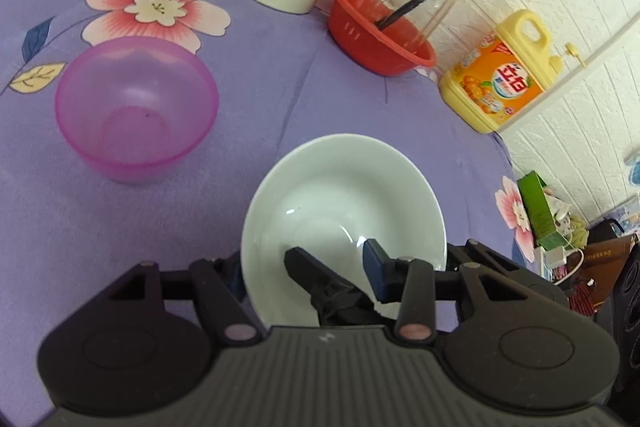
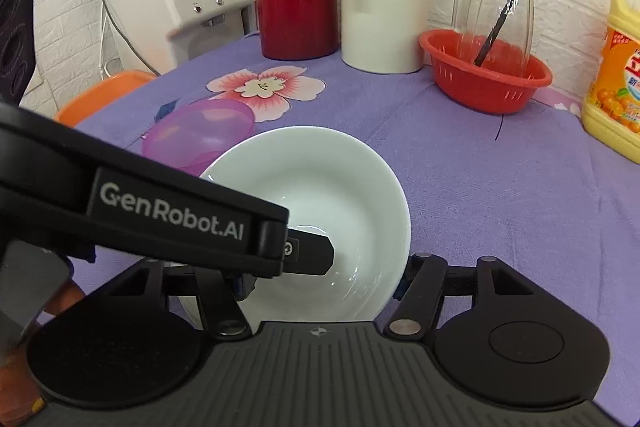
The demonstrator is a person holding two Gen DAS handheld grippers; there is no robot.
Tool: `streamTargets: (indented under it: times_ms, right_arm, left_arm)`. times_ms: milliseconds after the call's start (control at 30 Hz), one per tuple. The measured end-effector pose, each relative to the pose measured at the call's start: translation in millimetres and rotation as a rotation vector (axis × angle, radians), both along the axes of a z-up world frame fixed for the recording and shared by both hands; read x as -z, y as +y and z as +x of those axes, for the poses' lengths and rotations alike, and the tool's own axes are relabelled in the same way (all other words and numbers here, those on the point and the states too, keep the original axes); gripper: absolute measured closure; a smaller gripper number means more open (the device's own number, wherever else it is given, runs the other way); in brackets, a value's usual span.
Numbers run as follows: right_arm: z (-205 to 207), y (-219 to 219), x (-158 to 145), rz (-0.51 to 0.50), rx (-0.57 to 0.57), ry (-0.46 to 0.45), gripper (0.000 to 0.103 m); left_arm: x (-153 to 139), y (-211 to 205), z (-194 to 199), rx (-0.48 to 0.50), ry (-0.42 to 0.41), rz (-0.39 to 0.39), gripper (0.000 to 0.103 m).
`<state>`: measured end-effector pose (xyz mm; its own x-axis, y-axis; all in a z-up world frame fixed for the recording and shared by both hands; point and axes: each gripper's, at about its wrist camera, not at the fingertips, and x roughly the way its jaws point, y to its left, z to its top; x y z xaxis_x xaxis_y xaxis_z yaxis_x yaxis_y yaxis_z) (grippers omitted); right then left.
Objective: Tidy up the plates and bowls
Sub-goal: 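Lift the white bowl and lower it into the steel bowl held by the left gripper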
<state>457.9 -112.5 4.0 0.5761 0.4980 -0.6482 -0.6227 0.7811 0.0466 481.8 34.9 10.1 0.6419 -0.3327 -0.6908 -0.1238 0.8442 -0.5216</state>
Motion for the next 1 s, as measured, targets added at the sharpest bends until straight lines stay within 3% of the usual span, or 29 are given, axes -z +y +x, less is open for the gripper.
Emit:
streamTargets:
  times_ms: [167, 533, 767, 1000]
  right_arm:
    - [-36.7, -5.8, -12.3, -0.048, 0.018, -0.006, 0.000]
    - [-150.7, -31.2, -28.5, -0.089, 0.102, -0.023, 0.000]
    - [-205.9, -48.0, -13.9, -0.100, 0.155, -0.009, 0.000]
    - [-225.5, -55.4, 4.9, -0.068, 0.166, 0.025, 0.000]
  left_arm:
    - [-11.4, -10.9, -31.0, 0.040, -0.016, -0.015, 0.059]
    - [-25.1, -52.9, -137.4, 0.155, -0.050, -0.065, 0.057]
    - [-7.2, -78.8, -188.3, 0.222, -0.018, -0.066, 0.056]
    - [8.4, -85.3, -203.6, 0.237, 0.009, -0.041, 0.053]
